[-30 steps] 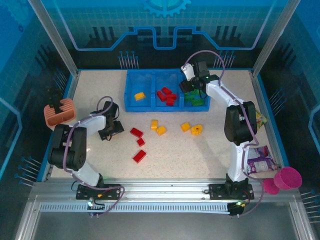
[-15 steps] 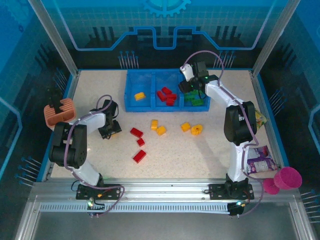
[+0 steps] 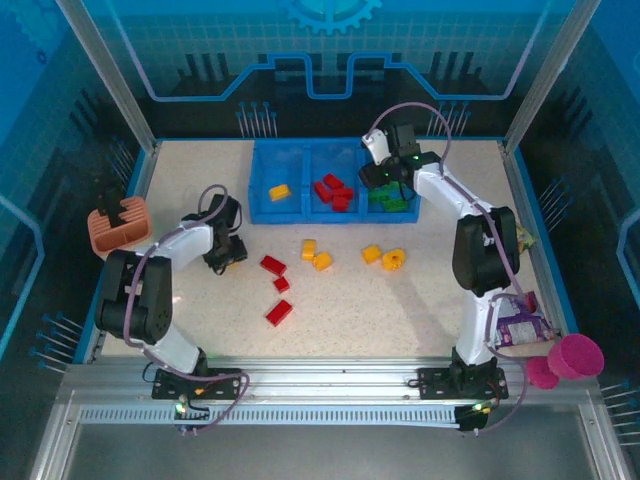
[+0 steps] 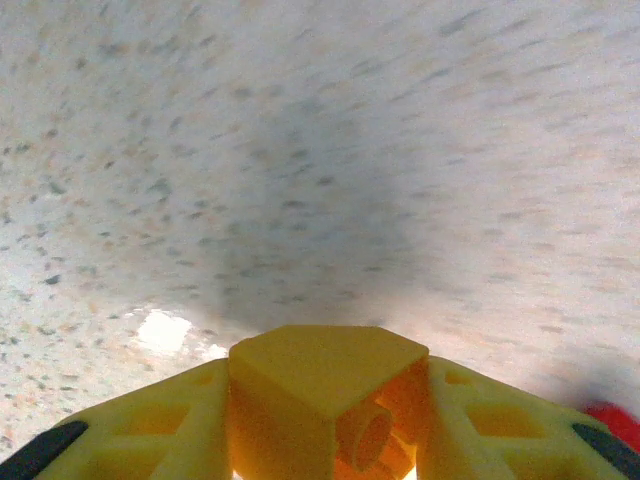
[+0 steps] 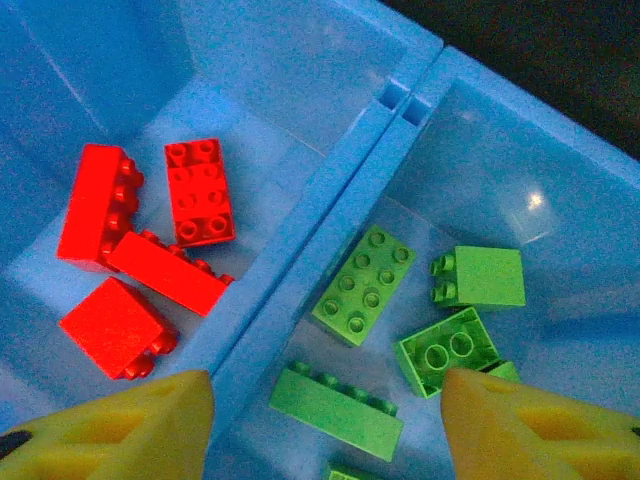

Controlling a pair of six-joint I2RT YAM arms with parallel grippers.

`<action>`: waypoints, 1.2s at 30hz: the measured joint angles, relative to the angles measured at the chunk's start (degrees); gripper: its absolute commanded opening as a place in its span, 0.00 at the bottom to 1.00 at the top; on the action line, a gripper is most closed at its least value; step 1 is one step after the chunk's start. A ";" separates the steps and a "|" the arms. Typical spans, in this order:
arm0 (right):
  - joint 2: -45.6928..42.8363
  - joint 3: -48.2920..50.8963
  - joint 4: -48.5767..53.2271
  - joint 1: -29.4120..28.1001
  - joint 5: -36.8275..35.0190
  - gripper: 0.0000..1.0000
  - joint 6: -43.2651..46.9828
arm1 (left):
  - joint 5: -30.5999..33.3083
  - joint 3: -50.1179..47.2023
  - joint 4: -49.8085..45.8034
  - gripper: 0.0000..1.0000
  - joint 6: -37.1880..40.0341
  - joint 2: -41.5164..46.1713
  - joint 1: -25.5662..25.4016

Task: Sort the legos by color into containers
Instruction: Pick up the lego from the middle-left of the table, then place the lego in the container.

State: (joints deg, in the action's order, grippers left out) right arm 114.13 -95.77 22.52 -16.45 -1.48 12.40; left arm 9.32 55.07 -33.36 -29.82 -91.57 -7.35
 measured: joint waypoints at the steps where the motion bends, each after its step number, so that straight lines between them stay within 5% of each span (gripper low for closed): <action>1: -0.90 0.66 0.02 -0.13 -0.07 0.63 0.00 | -0.24 1.40 -0.44 0.42 0.00 0.50 -0.50; 11: -13.00 10.91 -0.02 -0.66 -2.58 0.64 -1.88 | -1.49 20.65 -0.44 0.44 -0.02 -0.24 -6.08; 27: -26.01 19.61 0.55 -0.76 -2.40 0.64 -5.73 | -1.03 48.43 4.17 0.45 -0.11 -34.95 -7.52; 36: -26.69 20.04 0.79 -0.90 -2.36 0.65 -6.03 | 0.33 62.90 2.47 0.57 -0.17 -45.20 -6.25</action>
State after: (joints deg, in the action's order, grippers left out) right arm 87.44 -75.72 23.31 -17.34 -3.84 6.37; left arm 9.65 117.97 -30.89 -30.00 -136.77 -13.61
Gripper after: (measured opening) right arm 0.645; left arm 0.539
